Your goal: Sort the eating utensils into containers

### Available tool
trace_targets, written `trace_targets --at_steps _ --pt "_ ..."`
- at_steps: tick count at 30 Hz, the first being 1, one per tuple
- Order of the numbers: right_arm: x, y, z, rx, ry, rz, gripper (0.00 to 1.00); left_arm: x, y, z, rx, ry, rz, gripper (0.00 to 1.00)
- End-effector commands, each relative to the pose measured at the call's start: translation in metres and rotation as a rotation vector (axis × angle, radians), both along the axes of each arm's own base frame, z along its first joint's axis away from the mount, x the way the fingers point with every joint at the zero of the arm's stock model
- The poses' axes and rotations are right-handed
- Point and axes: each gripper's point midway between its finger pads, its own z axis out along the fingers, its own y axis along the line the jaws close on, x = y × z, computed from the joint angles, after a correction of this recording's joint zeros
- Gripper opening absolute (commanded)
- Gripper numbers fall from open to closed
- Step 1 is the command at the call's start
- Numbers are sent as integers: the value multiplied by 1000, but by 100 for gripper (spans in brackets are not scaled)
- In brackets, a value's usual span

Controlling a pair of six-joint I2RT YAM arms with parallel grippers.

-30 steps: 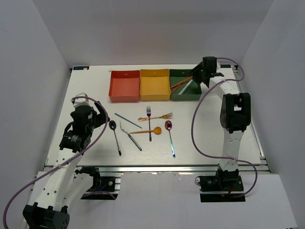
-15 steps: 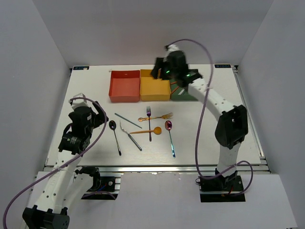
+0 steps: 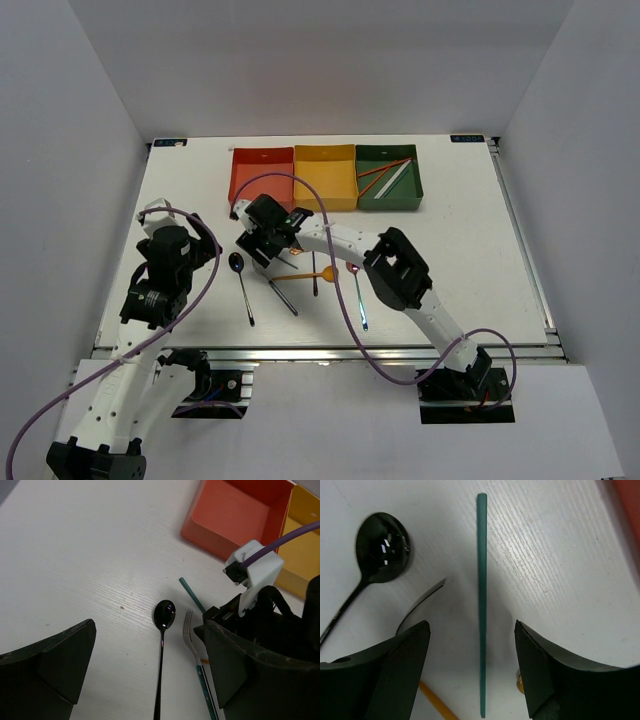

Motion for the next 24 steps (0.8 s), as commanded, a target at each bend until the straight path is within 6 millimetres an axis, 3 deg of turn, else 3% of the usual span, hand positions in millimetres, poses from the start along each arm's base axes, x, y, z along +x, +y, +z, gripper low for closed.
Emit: trace_targets --at_steps 1,8,16,19,22,23,24 --pt "23 7 36 30 -108 18 73 0 0 8 -4 -19 3 98" --pt "18 11 15 31 -78 54 64 3 -5 7 -10 -14 -27 98" --pt "14 5 -24 -1 12 65 56 3 -7 6 -12 -14 -36 98" --pt "14 3 -36 -9 45 67 45 3 -7 5 -12 -10 -39 98" --pt "12 -2 -46 -7 106 61 24 3 -8 6 -14 -13 -44 98" --pt "8 1 -44 24 139 69 11 3 -8 6 -14 -13 -44 98" --pt "11 1 -37 48 139 61 5 3 -8 5 -14 -12 -45 98"
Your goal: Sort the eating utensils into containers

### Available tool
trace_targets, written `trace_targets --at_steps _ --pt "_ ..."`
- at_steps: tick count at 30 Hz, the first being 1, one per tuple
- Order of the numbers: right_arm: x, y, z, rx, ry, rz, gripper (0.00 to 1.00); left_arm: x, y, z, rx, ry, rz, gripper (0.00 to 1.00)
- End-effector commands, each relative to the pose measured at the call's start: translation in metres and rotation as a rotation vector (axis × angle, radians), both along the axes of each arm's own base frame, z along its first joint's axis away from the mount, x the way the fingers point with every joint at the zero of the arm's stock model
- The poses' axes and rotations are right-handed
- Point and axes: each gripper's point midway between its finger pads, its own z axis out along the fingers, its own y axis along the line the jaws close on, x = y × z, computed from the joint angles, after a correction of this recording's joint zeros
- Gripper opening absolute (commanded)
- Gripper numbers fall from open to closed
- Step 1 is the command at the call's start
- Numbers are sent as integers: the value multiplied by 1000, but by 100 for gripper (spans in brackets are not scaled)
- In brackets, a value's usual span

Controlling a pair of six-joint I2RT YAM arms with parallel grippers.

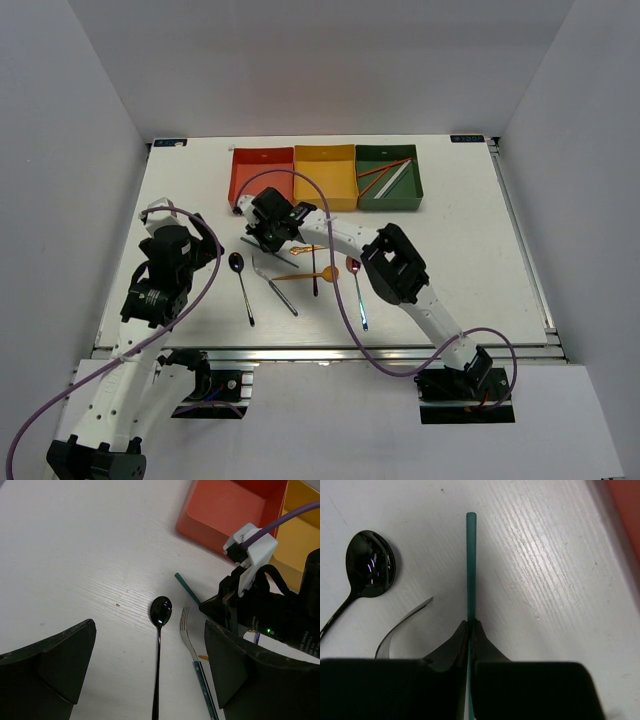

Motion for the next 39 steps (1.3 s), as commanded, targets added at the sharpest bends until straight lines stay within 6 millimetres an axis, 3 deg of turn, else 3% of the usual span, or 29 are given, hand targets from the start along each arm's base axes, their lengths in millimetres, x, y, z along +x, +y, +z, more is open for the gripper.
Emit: trace_targets --at_steps 1,4,7,8,10,12,13,14,15,16,17,19,20,21,22,24,25,28,30,34,39 --pt "-7 -8 -17 15 101 -7 0 3 -3 8 -3 -22 -16 98" --pt "4 -1 8 80 49 -43 0 3 -4 8 -5 -23 -20 98" --pt "16 11 53 221 25 -82 0 3 -5 8 -7 -23 -26 98" --pt "11 13 77 290 45 -65 0 3 -4 6 -5 -17 -25 98" --pt "23 13 117 430 78 -106 0 4 -5 7 -5 -18 -27 98" --pt "27 3 171 583 124 -110 0 4 -5 7 -6 -19 -28 98" --pt "26 -4 187 632 152 -97 0 4 -5 7 -6 -19 -30 98" --pt "25 -15 226 711 129 -94 0 3 -5 6 -5 -18 -27 98" --pt "40 -38 218 720 152 -155 0 3 -5 7 -5 -19 -28 98" --pt "47 -50 234 787 169 -196 0 3 -4 7 -6 -21 -27 98" --pt "67 -83 255 837 137 -272 0 3 -4 8 -6 -24 -27 98" --pt "98 -129 243 853 150 -525 0 2 -5 9 -8 -28 -30 98" --pt "127 -171 234 858 142 -677 0 2 -5 9 -9 -31 -31 98" --pt "137 -195 216 854 172 -781 0 2 -5 9 -8 -31 -32 98" --pt "161 -233 215 910 179 -930 0 2 -5 9 -8 -30 -31 98" --pt "178 -267 207 934 164 -1057 0 3 -6 9 -8 -29 -33 98" --pt "193 -298 194 918 144 -1197 0 3 -5 9 -8 -29 -32 98" --pt "215 -342 182 920 98 -1404 0 3 -5 9 -6 -28 -29 98" --pt "223 -355 169 916 84 -1475 0 3 -5 8 -7 -25 -32 98" --pt "246 -356 159 898 101 -1511 0 4 -6 5 -4 -12 -33 98" --pt "249 -360 128 856 135 -1580 0 5 -6 5 -2 -9 -32 98"
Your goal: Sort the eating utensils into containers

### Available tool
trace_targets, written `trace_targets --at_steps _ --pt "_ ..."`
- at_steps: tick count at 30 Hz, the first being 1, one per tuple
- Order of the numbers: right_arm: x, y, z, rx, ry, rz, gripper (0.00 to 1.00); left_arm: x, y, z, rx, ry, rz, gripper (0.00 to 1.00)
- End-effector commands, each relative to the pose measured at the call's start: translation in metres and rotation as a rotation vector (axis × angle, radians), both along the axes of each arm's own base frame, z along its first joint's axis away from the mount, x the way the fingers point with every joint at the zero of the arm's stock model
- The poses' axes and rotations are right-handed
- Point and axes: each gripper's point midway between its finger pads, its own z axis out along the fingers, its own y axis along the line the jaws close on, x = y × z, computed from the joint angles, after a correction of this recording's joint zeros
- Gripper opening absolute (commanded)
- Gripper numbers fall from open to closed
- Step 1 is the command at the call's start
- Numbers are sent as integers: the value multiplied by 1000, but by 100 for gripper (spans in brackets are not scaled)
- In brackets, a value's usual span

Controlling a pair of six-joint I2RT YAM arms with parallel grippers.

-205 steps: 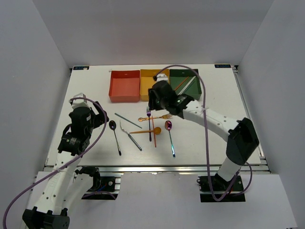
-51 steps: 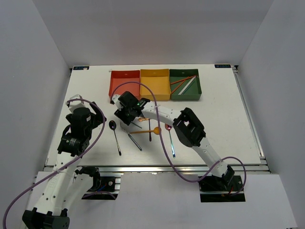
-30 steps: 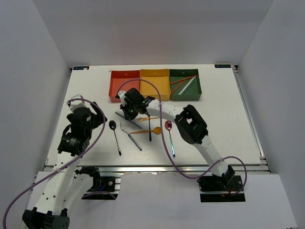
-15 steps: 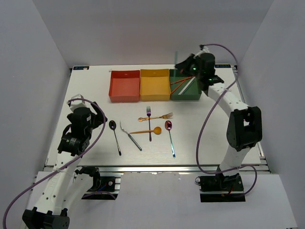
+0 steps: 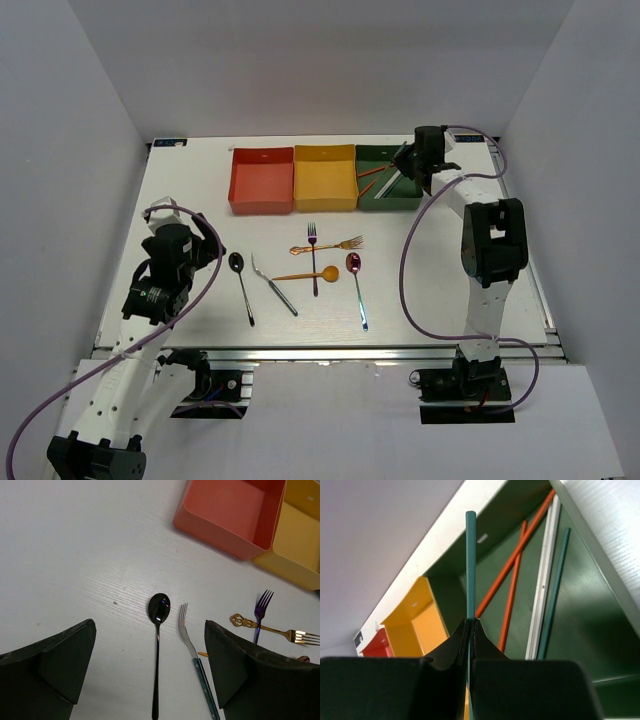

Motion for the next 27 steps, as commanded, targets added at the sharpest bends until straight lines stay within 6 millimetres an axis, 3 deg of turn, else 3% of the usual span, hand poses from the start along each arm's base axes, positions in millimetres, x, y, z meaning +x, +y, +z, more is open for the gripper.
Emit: trace_targets --at_steps 1,8,9,11,13,16,17,18,19,21,22,25,26,27 --pt "8 -7 15 24 -26 -76 0 2 -1 9 -1 -26 -8 98" --pt "8 -3 12 20 -23 -48 39 3 -3 8 -3 -22 -15 98" --pt "6 -2 18 20 -30 -44 48 3 -3 8 -4 -25 -15 98" --pt "1 -1 25 21 -45 -34 53 3 -3 9 -5 -27 -17 98" --pt "-6 -2 38 19 -70 -22 65 3 -3 9 -5 -27 -18 98" --pt "-20 3 64 -5 -113 16 68 3 -3 8 -5 -26 -18 98" --pt "-26 6 70 -73 -130 60 78 3 -4 9 -6 -27 -20 98" --pt "-35 9 93 -122 -176 86 89 3 -3 9 -6 -29 -20 98" --pt "-46 30 104 -180 -203 146 89 3 -3 10 -6 -33 -18 98" --pt "-75 30 109 -388 -167 190 89 2 -3 11 -7 -35 -18 98" --pt "-96 49 97 -442 -144 251 89 2 -3 11 -7 -35 -17 98" --pt "-146 72 88 -489 -147 403 89 2 -3 11 -6 -38 -17 98" --pt "-168 76 57 -490 -92 469 89 1 -3 12 -7 -43 -17 98" --pt "-190 89 57 -464 -101 532 89 1 -2 12 -8 -42 -17 98"
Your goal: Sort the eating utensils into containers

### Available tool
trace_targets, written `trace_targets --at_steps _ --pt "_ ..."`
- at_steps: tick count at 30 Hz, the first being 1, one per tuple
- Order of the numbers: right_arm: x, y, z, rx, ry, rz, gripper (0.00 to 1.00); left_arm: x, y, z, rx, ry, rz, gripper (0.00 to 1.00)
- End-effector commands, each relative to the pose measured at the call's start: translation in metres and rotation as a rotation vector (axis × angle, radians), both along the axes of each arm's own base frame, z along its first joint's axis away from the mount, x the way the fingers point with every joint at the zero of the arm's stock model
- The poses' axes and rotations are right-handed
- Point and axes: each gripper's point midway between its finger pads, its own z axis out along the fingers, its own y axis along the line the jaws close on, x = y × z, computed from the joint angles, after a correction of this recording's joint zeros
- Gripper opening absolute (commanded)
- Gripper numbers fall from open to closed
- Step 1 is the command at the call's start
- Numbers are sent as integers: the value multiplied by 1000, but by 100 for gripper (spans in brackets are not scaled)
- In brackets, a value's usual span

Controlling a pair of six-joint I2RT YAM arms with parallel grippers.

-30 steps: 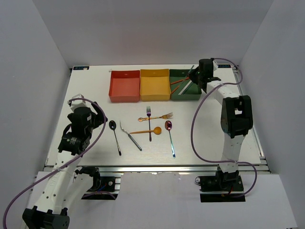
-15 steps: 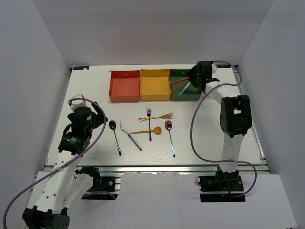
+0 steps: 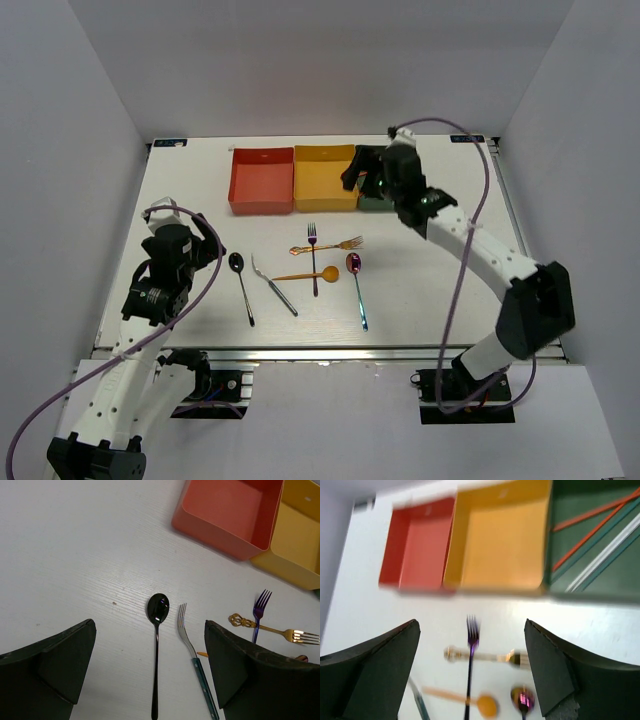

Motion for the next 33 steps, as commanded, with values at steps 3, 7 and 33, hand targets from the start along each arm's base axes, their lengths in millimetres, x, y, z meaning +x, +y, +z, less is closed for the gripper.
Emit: trace_targets --at_steps 3,7,33 --pt "-92 7 -92 -276 164 157 89 1 -2 13 -9 -46 -15 98" --pt "-135 2 -141 -421 305 191 89 0 -2 14 -12 -53 -17 98" --pt "-217 -13 -270 -633 679 280 9 -4 -6 22 -22 -86 -35 98"
